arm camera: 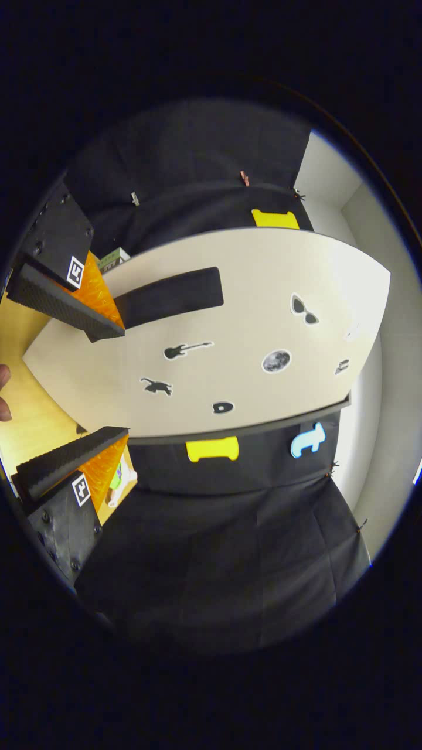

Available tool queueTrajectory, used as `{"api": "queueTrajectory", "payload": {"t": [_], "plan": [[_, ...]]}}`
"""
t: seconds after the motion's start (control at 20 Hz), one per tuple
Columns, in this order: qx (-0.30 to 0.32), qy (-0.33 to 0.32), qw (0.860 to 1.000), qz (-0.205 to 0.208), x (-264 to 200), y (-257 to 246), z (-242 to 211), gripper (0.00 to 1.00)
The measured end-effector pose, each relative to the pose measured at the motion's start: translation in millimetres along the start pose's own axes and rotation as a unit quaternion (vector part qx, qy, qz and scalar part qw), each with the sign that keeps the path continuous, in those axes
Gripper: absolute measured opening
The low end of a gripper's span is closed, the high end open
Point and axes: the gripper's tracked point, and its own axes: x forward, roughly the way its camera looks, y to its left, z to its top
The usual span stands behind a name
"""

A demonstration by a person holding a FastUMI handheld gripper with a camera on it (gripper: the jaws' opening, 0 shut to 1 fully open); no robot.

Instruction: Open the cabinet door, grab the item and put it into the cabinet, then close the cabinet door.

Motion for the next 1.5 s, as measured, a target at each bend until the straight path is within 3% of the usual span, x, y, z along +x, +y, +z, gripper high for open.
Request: {"api": "queueTrajectory", "payload": {"t": [0.3,0.95,1.5], "plan": [[-0.006,0.004,0.999,0.034,-36.0,2.8,-3.8,0.98],[-0.03,-0.014,0.999,0.029,-33.3,-4.7,1.7,0.98],[-0.07,-0.046,0.995,0.055,-55.4,5.1,14.5,0.98]]}}
